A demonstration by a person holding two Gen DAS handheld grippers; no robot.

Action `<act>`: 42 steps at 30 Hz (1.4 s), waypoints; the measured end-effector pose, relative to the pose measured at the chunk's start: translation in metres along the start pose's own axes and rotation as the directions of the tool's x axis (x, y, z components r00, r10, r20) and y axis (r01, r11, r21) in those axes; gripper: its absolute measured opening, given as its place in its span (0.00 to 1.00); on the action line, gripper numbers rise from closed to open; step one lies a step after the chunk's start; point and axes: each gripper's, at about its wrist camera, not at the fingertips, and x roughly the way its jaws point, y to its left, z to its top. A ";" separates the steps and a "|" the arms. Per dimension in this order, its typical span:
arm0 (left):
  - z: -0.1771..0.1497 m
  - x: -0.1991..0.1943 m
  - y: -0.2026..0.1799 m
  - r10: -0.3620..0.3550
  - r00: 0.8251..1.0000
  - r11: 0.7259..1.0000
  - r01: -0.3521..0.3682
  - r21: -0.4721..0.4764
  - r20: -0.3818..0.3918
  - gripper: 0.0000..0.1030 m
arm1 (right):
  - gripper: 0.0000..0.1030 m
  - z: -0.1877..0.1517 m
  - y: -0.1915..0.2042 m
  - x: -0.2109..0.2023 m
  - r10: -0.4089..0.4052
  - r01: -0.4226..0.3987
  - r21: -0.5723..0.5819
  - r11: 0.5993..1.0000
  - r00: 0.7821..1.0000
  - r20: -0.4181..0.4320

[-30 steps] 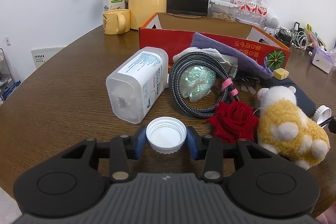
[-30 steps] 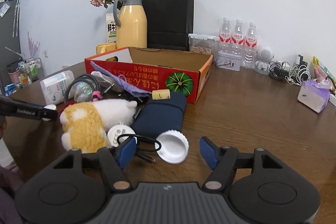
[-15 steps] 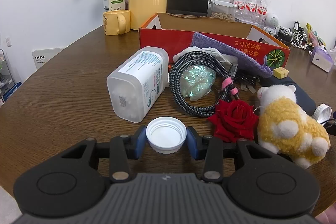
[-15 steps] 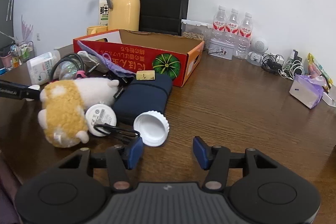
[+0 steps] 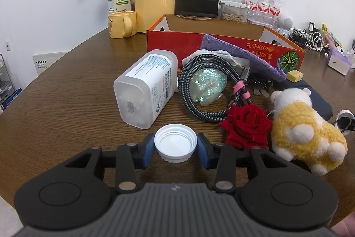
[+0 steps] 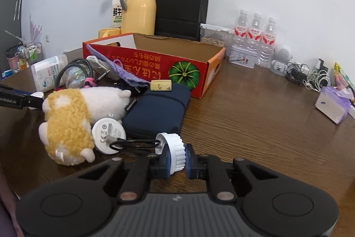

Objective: Organize objects
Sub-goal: 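Grasp the white bottle cap with the left gripper while the right gripper grasps the white cap, then carry both caps into the cardboard box and open both grippers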

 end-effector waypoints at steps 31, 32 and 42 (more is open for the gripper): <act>0.165 0.069 -0.053 -0.015 0.966 0.997 0.034 -0.068 0.260 0.40 | 0.12 0.169 0.032 0.114 0.007 -0.032 0.127 0.991 0.981 0.196; 0.166 0.076 -0.054 -0.003 0.968 0.997 0.023 -0.080 0.251 0.40 | 0.12 0.170 0.033 0.126 -0.002 -0.024 0.137 0.990 0.983 0.182; 0.156 0.122 -0.051 0.009 0.983 0.996 0.007 -0.086 0.186 0.73 | 0.14 0.154 0.035 0.171 -0.004 -0.010 0.164 0.986 0.997 0.083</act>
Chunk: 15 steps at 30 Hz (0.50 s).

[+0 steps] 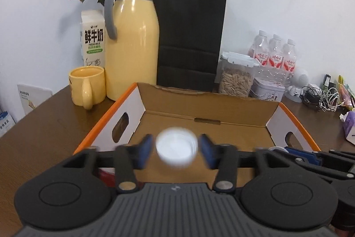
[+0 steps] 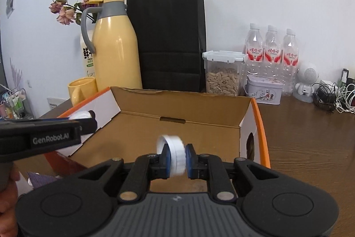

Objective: Organize objects
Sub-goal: 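Carry both caps into the cardboard box and open both grippers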

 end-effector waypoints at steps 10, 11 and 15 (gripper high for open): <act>-0.001 -0.012 -0.002 0.018 0.998 1.000 -0.018 -0.002 0.064 1.00 | 1.00 -0.003 0.006 -0.014 -0.070 0.071 -0.015 0.997 0.996 0.049; 0.000 -0.013 -0.002 0.020 0.998 1.000 -0.020 -0.002 0.067 1.00 | 1.00 -0.002 0.005 -0.015 -0.070 0.071 -0.013 0.997 0.996 0.052; 0.003 -0.019 -0.001 0.021 0.996 1.000 -0.020 -0.008 0.086 1.00 | 1.00 0.000 0.004 -0.020 -0.075 0.076 -0.008 0.997 0.995 0.067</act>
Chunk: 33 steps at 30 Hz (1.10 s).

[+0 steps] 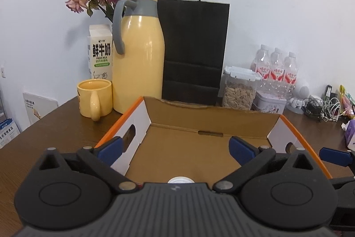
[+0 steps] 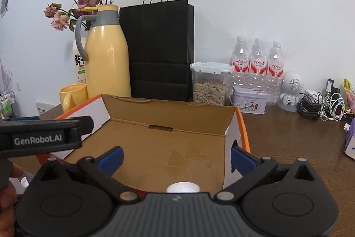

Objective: Organize objects
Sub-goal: 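Carry both caps into the cardboard box and open both grippers, then grasp the white plastic container with the left gripper while the right grasps the yellow block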

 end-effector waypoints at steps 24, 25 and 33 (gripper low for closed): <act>0.006 -0.103 0.044 0.019 0.997 0.998 -0.023 0.065 0.069 1.00 | 1.00 0.001 0.010 -0.100 -0.013 0.017 -0.057 0.998 0.998 0.068; 0.003 -0.107 0.048 0.021 0.998 0.997 -0.026 0.073 0.061 1.00 | 1.00 -0.002 0.009 -0.103 -0.016 0.019 -0.056 0.998 0.998 0.063; -0.028 -0.116 0.082 0.057 0.998 0.992 -0.053 0.111 -0.037 1.00 | 1.00 -0.033 0.000 -0.124 -0.031 0.031 -0.050 0.998 1.000 0.005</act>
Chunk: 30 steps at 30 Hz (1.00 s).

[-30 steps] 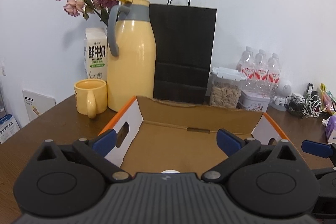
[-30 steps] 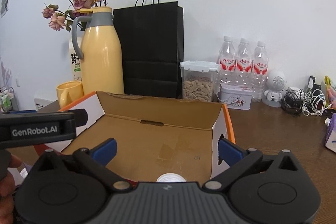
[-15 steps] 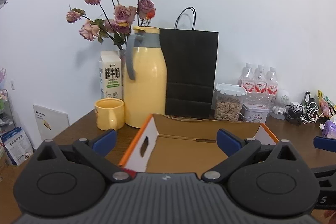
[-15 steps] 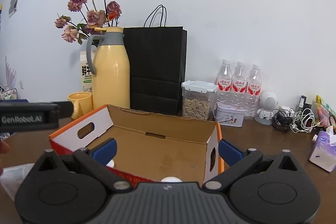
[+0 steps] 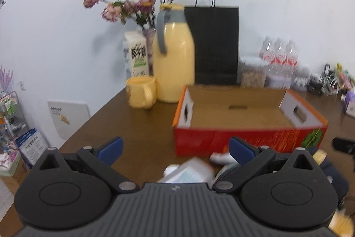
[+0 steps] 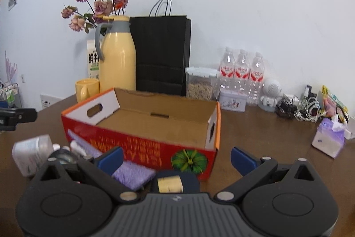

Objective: Organize objects
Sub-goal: 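Grasp the white plastic container with the left gripper while the right grasps the yellow block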

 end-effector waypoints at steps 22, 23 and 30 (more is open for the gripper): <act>-0.048 0.042 0.021 -0.022 0.994 0.997 0.030 0.073 -0.106 1.00 | 0.78 -0.035 -0.001 0.036 0.027 -0.031 -0.031 0.999 0.993 -0.112; -0.048 0.043 0.020 -0.022 0.995 0.997 0.029 0.072 -0.102 1.00 | 0.71 -0.035 0.000 0.040 0.028 -0.032 -0.035 0.999 0.993 -0.112; -0.048 0.048 0.018 -0.100 0.990 0.993 0.106 0.061 -0.096 0.73 | 0.39 -0.029 0.001 0.063 0.064 -0.069 -0.034 0.997 0.990 -0.127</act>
